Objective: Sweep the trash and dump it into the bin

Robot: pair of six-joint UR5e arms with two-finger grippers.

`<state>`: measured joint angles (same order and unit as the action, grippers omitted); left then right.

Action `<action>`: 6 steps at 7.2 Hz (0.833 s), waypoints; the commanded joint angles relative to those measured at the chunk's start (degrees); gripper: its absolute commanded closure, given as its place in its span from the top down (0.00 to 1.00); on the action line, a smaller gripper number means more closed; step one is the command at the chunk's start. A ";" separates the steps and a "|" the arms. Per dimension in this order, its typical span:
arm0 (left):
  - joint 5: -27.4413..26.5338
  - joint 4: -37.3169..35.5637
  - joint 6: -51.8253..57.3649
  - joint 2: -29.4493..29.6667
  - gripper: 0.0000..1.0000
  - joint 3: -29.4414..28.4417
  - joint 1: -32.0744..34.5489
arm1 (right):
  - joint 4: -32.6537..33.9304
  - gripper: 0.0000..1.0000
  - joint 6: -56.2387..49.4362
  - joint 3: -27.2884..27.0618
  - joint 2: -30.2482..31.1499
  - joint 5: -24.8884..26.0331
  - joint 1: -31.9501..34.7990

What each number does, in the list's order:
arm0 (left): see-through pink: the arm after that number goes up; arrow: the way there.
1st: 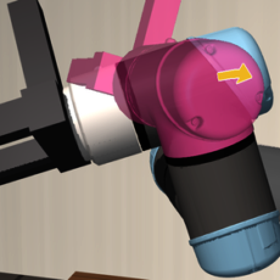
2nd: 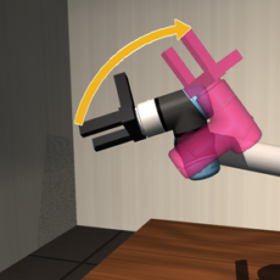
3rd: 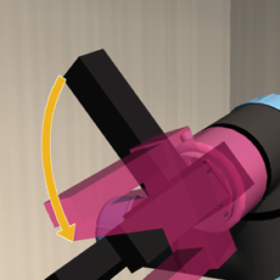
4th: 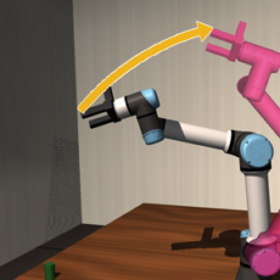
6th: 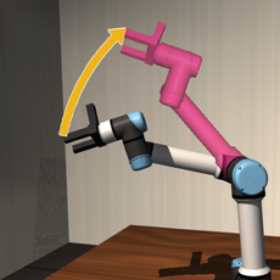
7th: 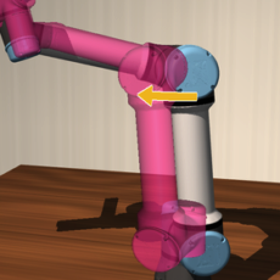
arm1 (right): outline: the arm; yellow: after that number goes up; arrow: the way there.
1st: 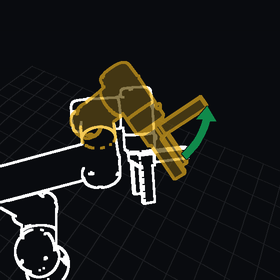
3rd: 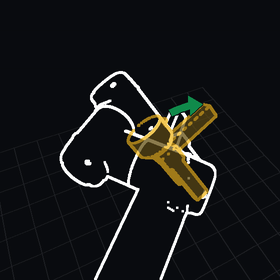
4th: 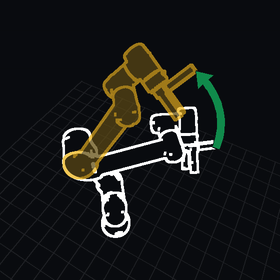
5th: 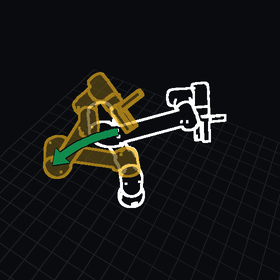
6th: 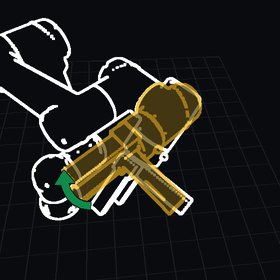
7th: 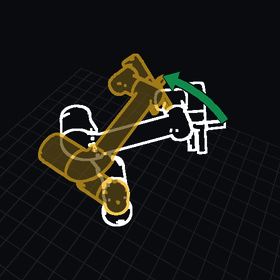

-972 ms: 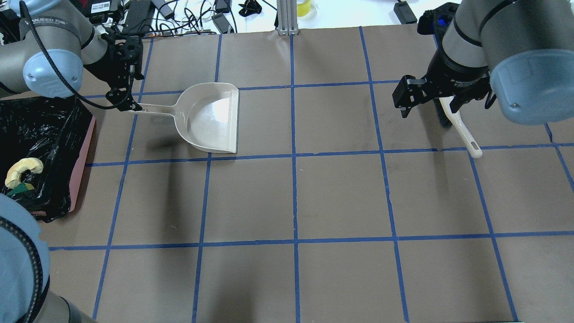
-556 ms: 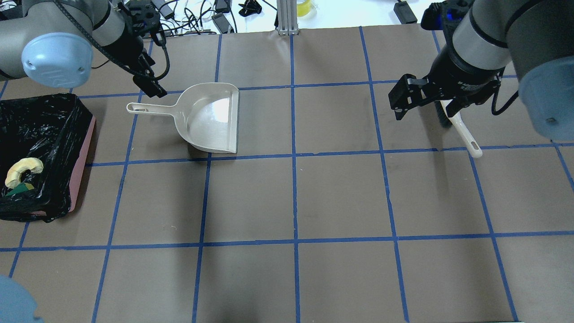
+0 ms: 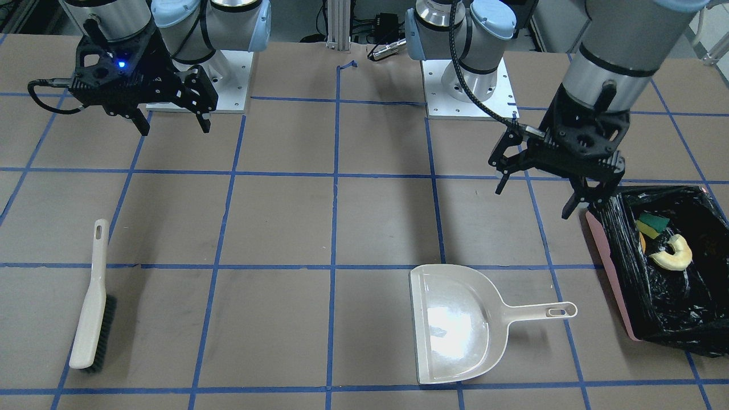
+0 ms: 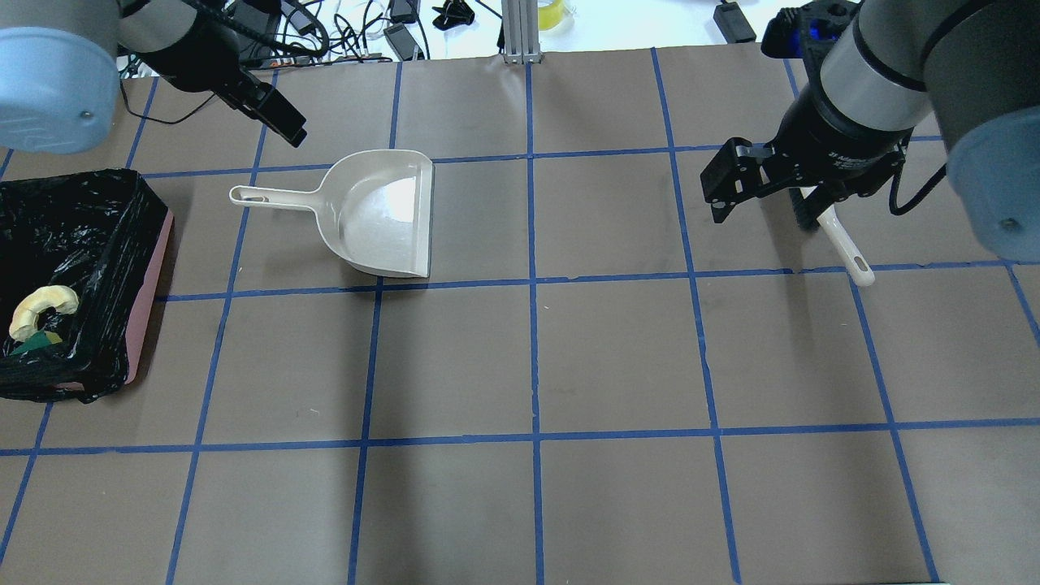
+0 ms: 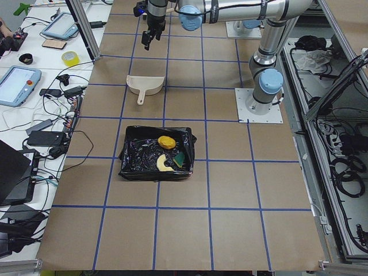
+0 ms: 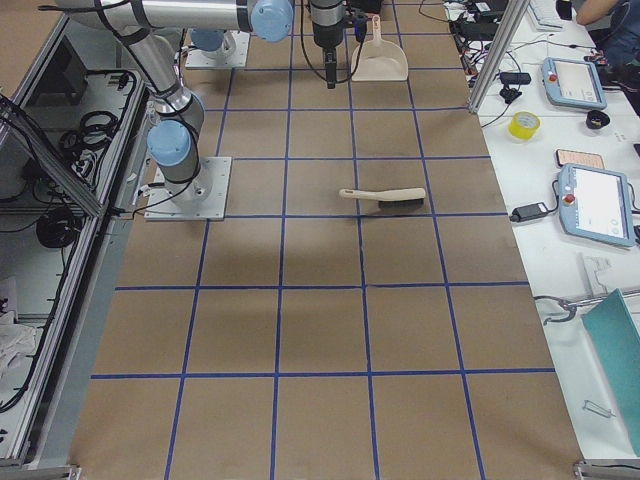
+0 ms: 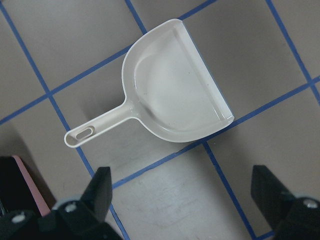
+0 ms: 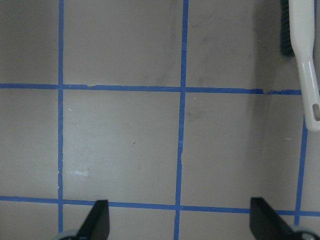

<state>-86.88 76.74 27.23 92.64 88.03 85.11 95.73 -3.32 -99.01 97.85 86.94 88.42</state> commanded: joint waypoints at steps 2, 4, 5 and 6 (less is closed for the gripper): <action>-0.06 5.52 -22.15 -5.80 1.00 1.87 0.05 | -0.45 1.00 -0.02 0.04 -0.03 0.78 0.00; 0.04 5.53 -22.92 -6.86 1.00 4.77 0.05 | -0.45 1.00 -0.02 0.04 -0.12 0.95 0.00; 0.13 5.53 -22.92 -7.21 1.00 5.91 0.05 | -0.45 1.00 -0.02 0.04 -0.12 1.04 0.00; 0.22 5.53 -22.31 -7.99 1.00 6.88 0.05 | -0.45 1.00 -0.02 0.04 -0.12 0.96 0.00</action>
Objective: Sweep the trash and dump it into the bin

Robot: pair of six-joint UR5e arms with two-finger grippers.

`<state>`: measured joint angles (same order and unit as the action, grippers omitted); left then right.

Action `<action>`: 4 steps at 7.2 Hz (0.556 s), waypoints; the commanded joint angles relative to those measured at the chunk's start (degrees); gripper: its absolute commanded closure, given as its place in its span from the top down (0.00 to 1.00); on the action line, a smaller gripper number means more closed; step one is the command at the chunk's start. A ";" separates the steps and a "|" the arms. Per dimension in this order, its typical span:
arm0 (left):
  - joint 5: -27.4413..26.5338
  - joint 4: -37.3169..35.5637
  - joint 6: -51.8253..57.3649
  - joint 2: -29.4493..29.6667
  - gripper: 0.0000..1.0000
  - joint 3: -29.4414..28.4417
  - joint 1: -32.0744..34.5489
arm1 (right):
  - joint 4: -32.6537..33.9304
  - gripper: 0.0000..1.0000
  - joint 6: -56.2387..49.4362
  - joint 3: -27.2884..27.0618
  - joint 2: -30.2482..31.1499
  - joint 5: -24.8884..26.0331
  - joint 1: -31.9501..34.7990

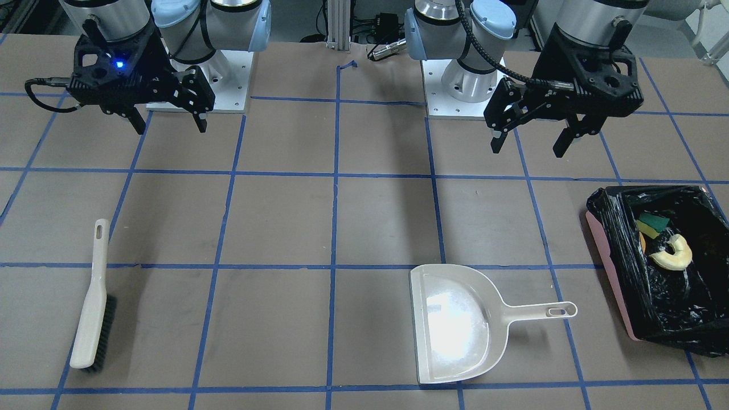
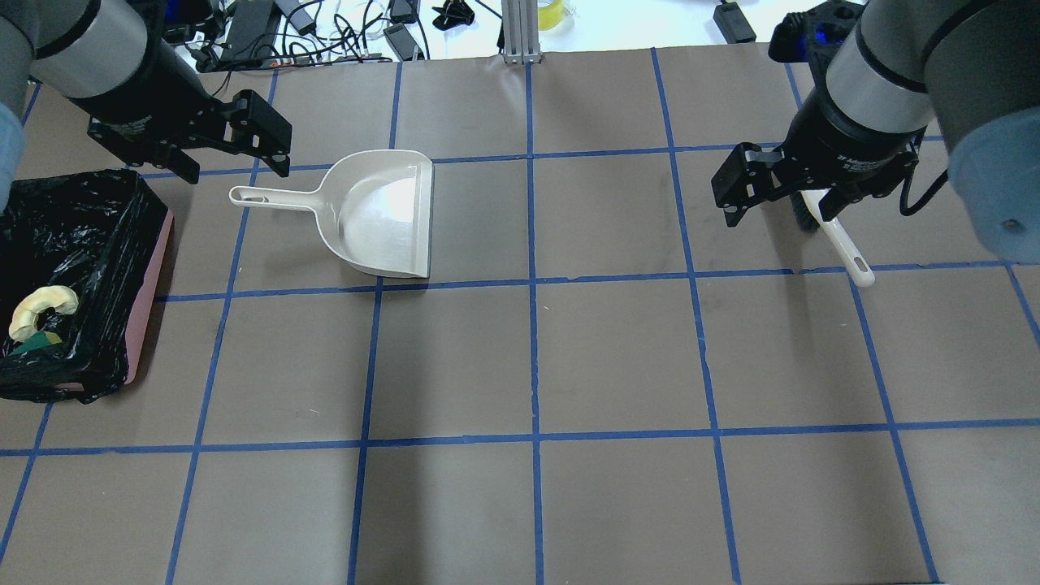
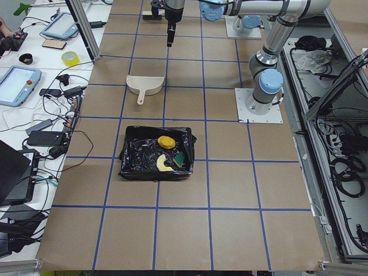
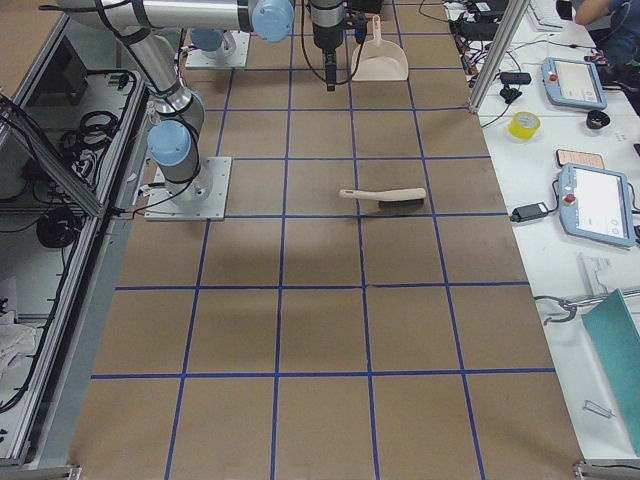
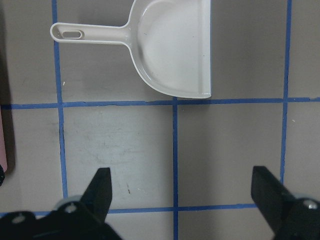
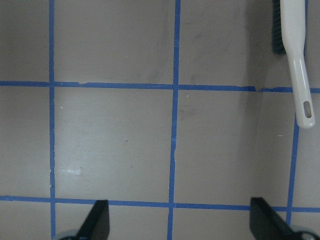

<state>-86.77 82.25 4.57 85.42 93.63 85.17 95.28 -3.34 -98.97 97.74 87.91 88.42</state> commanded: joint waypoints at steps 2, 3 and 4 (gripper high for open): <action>0.19 -0.07 -2.17 -1.30 1.00 2.51 -0.35 | -0.01 1.00 0.00 0.00 0.00 -0.02 0.00; 0.02 -0.15 -2.98 -1.13 1.00 3.04 -0.18 | -0.01 1.00 0.00 0.00 -0.09 -0.02 0.00; -0.24 -0.16 -3.16 -1.13 1.00 3.05 -0.18 | -0.01 1.00 0.00 0.00 0.00 -0.02 0.00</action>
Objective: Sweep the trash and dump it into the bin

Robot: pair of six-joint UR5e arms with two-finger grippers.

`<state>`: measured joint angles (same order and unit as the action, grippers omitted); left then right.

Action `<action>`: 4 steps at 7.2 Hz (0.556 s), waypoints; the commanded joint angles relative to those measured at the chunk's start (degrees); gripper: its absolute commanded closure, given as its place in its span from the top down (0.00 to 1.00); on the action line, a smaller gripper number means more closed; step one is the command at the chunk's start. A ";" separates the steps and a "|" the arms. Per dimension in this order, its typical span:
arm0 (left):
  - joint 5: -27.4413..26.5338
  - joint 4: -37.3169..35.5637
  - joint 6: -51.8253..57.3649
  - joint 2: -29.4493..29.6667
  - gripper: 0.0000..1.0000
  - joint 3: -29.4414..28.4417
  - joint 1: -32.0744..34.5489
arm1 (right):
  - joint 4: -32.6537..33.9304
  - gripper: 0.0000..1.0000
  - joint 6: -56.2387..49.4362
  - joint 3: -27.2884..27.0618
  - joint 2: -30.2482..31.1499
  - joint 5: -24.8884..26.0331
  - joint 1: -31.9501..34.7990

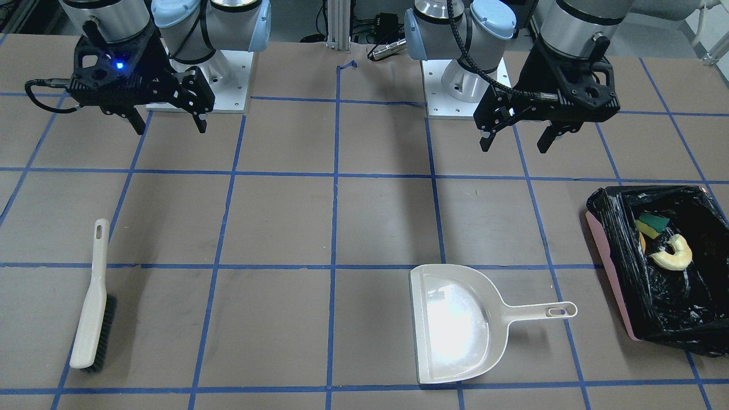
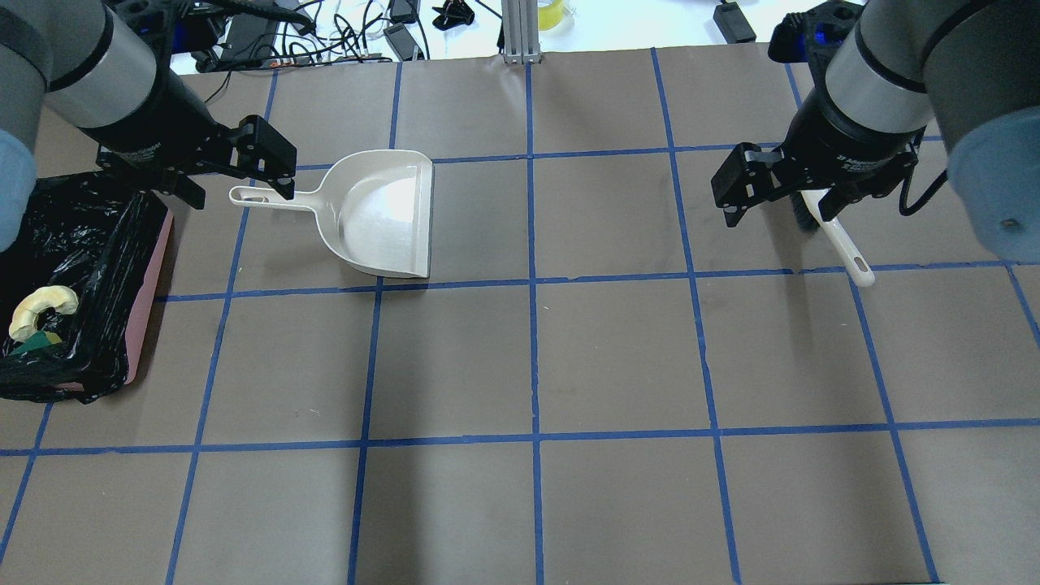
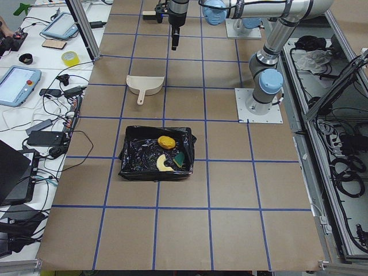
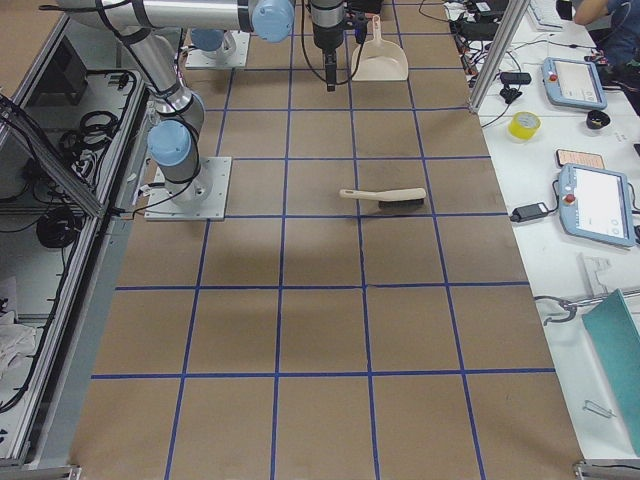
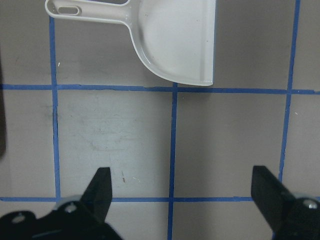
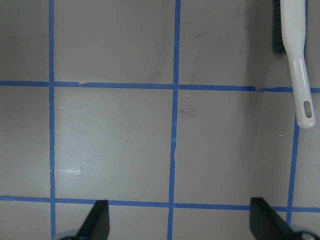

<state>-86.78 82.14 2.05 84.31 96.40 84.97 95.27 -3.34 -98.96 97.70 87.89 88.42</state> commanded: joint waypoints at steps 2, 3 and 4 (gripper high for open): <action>-0.06 0.04 -2.93 -0.46 1.00 0.19 0.02 | 0.00 1.00 0.00 0.00 0.04 0.00 0.00; -0.14 -0.05 -3.02 -0.11 1.00 0.28 0.02 | 0.09 1.00 0.00 0.00 0.04 -0.09 0.00; -0.15 -0.40 -3.02 0.32 1.00 0.28 0.02 | 0.00 1.00 0.00 0.00 0.04 0.00 0.00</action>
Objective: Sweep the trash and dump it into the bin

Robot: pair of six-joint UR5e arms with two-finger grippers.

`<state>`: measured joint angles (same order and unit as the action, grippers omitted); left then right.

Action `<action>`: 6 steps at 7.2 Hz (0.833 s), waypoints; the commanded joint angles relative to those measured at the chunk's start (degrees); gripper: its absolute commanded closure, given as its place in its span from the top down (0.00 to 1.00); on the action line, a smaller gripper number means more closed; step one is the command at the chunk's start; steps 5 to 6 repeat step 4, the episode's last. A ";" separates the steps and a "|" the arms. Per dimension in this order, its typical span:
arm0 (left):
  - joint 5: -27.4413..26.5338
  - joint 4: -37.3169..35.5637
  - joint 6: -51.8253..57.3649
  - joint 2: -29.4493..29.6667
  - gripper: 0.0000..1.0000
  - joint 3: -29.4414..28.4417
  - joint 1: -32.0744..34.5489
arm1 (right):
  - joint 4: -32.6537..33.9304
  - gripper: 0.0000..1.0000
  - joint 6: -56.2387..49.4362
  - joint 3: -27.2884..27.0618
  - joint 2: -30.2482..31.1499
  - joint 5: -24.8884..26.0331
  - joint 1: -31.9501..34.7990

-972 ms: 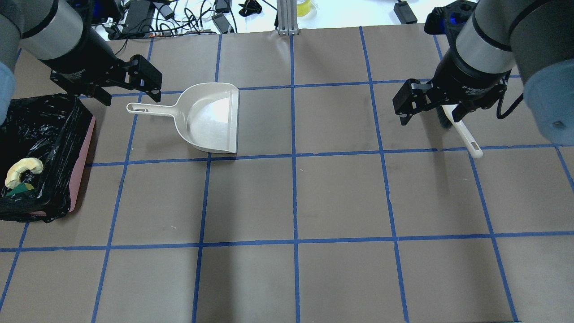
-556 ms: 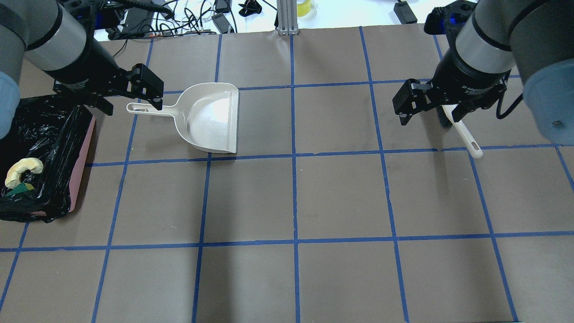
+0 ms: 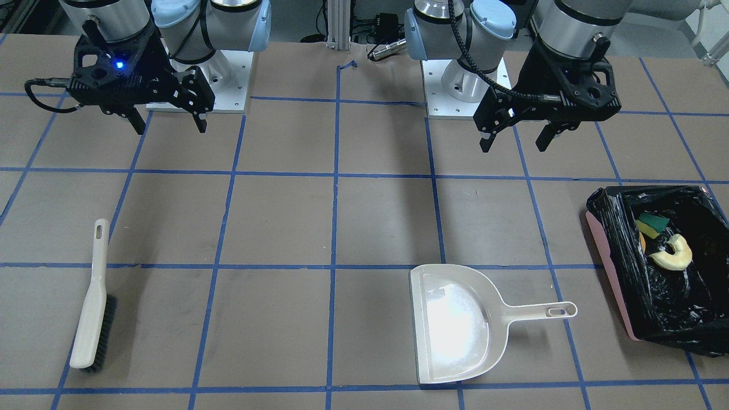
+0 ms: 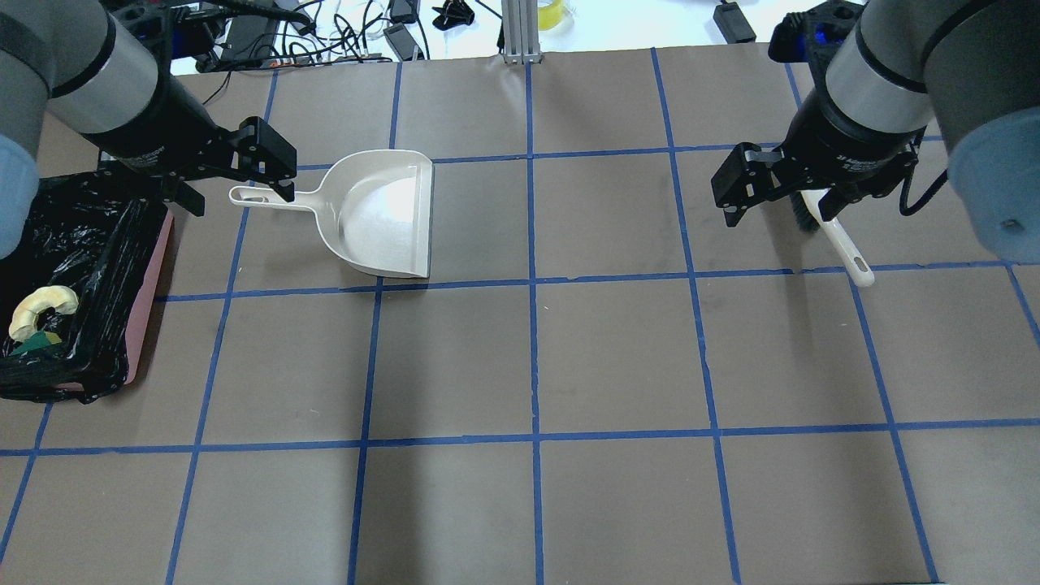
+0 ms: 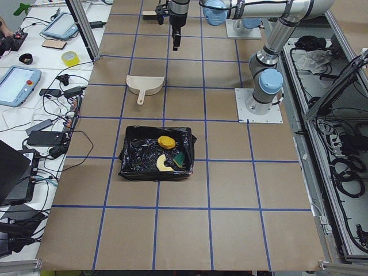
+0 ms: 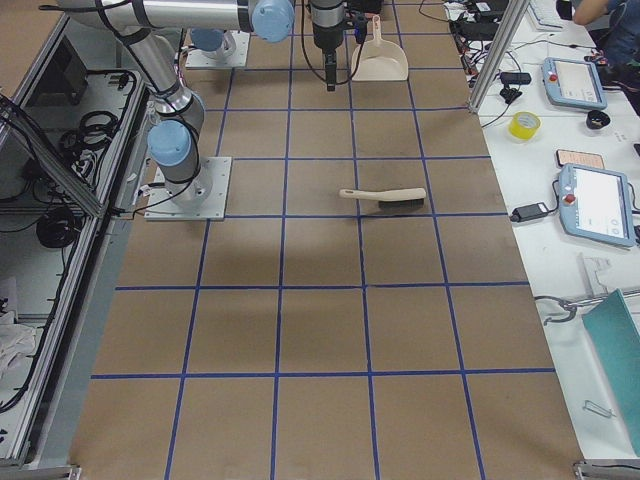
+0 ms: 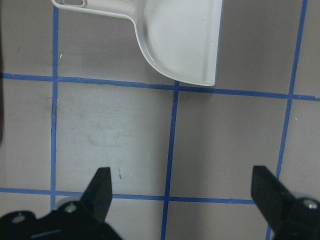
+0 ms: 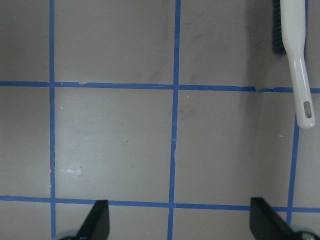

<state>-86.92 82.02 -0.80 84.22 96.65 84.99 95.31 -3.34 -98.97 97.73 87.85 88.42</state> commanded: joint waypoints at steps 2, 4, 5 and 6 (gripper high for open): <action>0.09 -0.55 -0.17 0.33 1.00 -0.06 -0.35 | -0.04 1.00 0.00 0.00 0.00 0.04 0.00; 0.00 -0.63 -0.25 0.77 1.00 -0.06 -0.35 | -0.04 1.00 0.00 0.00 0.09 0.04 0.00; 0.00 -0.63 -0.25 0.77 1.00 -0.06 -0.35 | -0.04 1.00 0.00 0.00 0.09 0.04 0.00; 0.00 -0.63 -0.25 0.77 1.00 -0.06 -0.35 | -0.04 1.00 0.00 0.00 0.09 0.04 0.00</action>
